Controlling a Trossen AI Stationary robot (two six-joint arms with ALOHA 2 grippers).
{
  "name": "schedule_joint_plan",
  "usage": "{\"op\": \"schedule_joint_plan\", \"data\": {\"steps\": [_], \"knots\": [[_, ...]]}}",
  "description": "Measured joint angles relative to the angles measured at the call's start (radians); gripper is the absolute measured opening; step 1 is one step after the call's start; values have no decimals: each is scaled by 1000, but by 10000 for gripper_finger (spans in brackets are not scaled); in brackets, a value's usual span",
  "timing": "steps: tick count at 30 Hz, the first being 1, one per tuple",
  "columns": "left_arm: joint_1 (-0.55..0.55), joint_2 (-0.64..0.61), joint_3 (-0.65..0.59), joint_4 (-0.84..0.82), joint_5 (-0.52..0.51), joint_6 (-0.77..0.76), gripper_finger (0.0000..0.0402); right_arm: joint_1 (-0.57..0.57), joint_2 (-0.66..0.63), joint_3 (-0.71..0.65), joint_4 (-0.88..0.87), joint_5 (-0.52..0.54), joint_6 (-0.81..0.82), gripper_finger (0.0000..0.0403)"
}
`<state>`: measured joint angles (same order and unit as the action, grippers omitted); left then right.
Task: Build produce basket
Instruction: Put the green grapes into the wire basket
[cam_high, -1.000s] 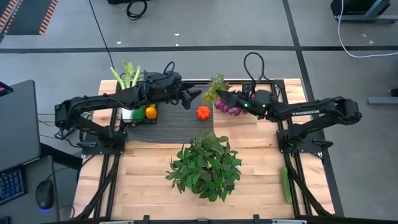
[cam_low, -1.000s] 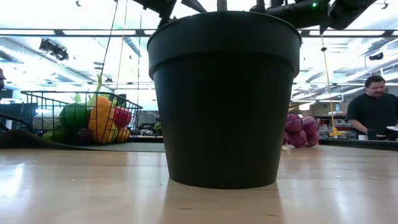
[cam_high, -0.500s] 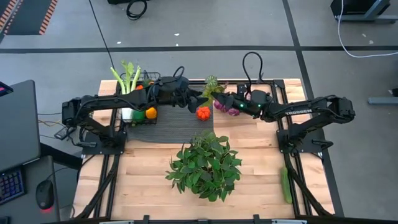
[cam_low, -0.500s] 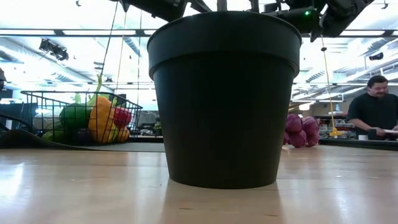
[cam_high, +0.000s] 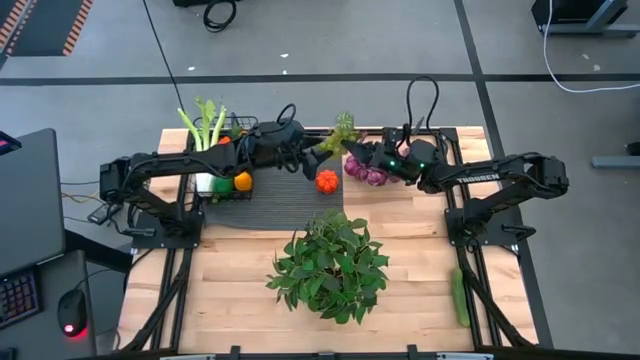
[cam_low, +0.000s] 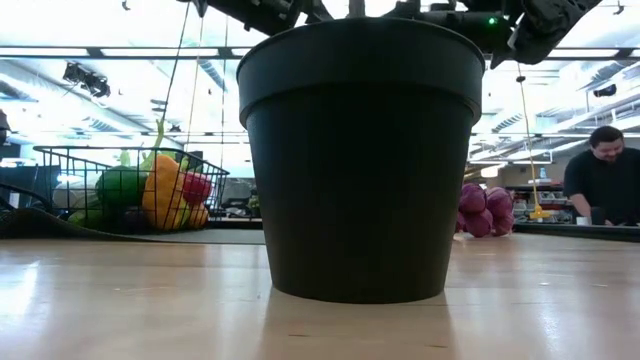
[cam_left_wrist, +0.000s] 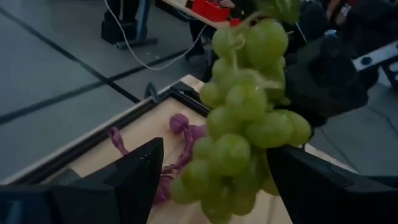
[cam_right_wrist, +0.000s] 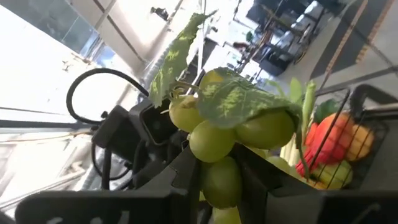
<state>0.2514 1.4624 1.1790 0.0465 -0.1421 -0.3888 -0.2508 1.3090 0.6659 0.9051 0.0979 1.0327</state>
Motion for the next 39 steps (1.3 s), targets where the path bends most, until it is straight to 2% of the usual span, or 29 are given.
{"op": "schedule_joint_plan", "data": {"steps": [9, 13, 16, 24, 28, 33, 39], "knots": [[-8, 0, 0, 19, -15, 38, 289, -2, 0, 0, 23, -13, 23, 80], [-21, 0, 0, 37, -15, 46, 267, -7, 0, 0, 51, -14, 23, 80], [-31, 0, 0, 46, -14, 46, 228, -8, 0, 0, 52, -14, 23, 81], [-33, 0, 0, 53, -12, 41, 85, -8, -1, 0, 53, -13, 23, 86], [-29, 0, 0, 66, -10, 41, 45, -9, -2, 0, 55, -13, 20, 87], [-25, -8, -1, 66, -10, 41, 45, -8, -2, 2, 43, -15, -9, 101], [-8, -47, -3, 50, -11, 81, 57, -8, -3, 2, -6, -59, -14, 144]]}}
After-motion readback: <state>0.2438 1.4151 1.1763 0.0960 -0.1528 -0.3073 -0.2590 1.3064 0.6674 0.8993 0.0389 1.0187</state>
